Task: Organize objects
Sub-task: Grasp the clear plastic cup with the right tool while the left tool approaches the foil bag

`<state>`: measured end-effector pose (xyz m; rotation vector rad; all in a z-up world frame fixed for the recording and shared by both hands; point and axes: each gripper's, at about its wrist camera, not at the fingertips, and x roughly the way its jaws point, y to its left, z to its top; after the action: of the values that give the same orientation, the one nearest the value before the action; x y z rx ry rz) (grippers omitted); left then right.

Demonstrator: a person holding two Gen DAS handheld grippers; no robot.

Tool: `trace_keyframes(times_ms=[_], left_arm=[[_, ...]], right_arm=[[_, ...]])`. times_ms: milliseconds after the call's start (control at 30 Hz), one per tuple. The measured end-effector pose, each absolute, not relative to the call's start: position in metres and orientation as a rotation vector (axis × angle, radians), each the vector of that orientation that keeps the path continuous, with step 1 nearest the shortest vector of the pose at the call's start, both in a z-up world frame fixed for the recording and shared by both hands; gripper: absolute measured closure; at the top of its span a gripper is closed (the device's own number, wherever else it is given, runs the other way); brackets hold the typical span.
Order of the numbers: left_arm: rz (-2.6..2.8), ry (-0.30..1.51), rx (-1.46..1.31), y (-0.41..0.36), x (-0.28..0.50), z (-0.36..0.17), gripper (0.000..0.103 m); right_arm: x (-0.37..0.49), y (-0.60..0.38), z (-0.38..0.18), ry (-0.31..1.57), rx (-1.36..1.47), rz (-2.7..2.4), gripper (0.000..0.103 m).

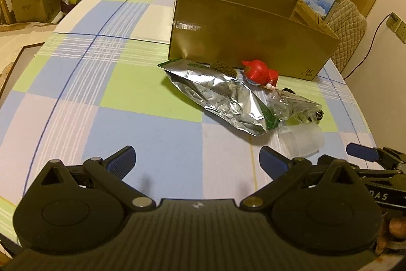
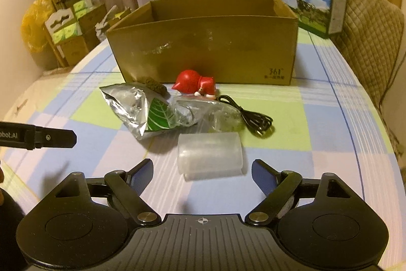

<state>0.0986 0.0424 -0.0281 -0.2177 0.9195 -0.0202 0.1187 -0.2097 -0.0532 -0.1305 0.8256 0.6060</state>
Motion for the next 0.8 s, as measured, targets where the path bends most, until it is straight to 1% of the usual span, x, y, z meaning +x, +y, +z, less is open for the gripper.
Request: trace_keyframes(times_ms=[300,467,500,533,567,800], left_arm=[[-0.021,0.948,-0.241,0.045,0.122,-0.045,0.001],[-0.022,0.957,-0.249,0.048,0.128,-0.05,0.001],[-0.023,0.961,-0.25,0.048,0.129,-0.051,0.001],[-0.023,0.963,-0.251,0.049,0.13,-0.052,0.001],[-0.022,0.966,-0.251,0.05,0.13,-0.052,0.001],[-0.016,0.969,-0.26,0.053,0.13,-0.053,0.001]], right_arm=[[0.148,-0.191,-0.086,0.881,-0.203,0.591,0.019],[0.157,-0.184,-0.093,0.909,-0.205,0.596,0.02],[0.159,-0.183,-0.095,0.921,-0.204,0.603,0.021],[0.16,-0.183,-0.096,0.931,-0.203,0.601,0.025],[0.161,-0.183,-0.097,0.939,-0.197,0.595,0.033],[0.165,-0.181,-0.092,0.925,-0.162,0.537,0.034]])
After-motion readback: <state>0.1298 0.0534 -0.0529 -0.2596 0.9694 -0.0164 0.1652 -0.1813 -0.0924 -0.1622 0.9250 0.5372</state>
